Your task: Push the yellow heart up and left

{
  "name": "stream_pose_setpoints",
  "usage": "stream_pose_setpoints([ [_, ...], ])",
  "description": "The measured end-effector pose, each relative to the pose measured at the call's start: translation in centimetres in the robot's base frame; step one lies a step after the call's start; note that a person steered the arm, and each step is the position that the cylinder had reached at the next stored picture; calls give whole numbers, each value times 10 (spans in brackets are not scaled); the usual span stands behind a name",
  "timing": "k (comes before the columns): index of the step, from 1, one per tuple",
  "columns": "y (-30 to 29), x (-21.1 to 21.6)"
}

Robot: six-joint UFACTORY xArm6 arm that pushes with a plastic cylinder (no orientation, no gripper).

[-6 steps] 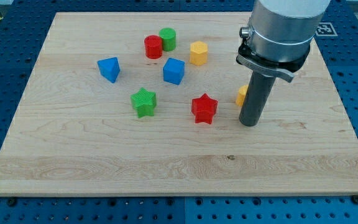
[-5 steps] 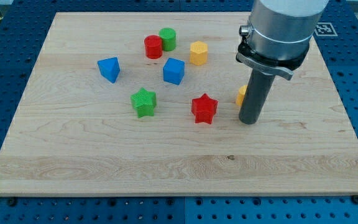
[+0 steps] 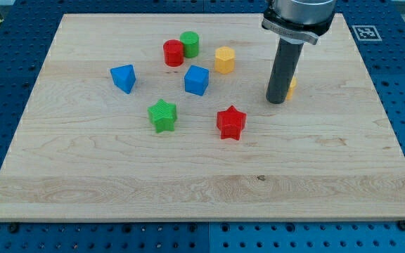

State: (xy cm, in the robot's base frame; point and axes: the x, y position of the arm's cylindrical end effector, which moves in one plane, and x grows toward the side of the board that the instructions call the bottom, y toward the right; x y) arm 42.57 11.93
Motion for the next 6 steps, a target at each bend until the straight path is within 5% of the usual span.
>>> stream_pose_setpoints([
  [3,75,20],
  [6,51,-27],
])
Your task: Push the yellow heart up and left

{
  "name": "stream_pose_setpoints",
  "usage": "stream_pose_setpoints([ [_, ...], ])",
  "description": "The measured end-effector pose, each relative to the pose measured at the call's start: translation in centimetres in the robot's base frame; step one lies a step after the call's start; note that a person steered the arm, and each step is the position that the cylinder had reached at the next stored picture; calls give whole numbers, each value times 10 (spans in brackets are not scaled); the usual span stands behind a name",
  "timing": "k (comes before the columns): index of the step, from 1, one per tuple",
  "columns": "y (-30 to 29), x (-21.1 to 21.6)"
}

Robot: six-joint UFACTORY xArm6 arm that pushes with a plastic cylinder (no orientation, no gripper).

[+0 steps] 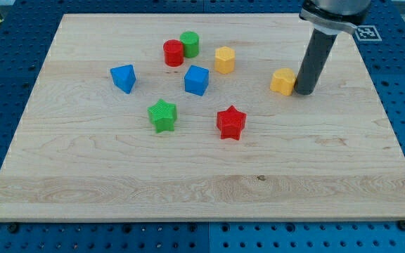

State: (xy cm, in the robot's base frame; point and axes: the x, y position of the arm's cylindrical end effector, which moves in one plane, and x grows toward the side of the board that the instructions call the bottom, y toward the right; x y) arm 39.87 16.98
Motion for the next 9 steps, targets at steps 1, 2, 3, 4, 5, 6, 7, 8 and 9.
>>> stream_pose_setpoints([
  [1,0,-8],
  [2,-3,-12],
  [3,-21,-15],
  [4,-35,-15],
  [5,-39,-15],
  [6,-44,-15],
  [7,-49,-15],
  [8,-51,-56],
  [9,-77,-73],
])
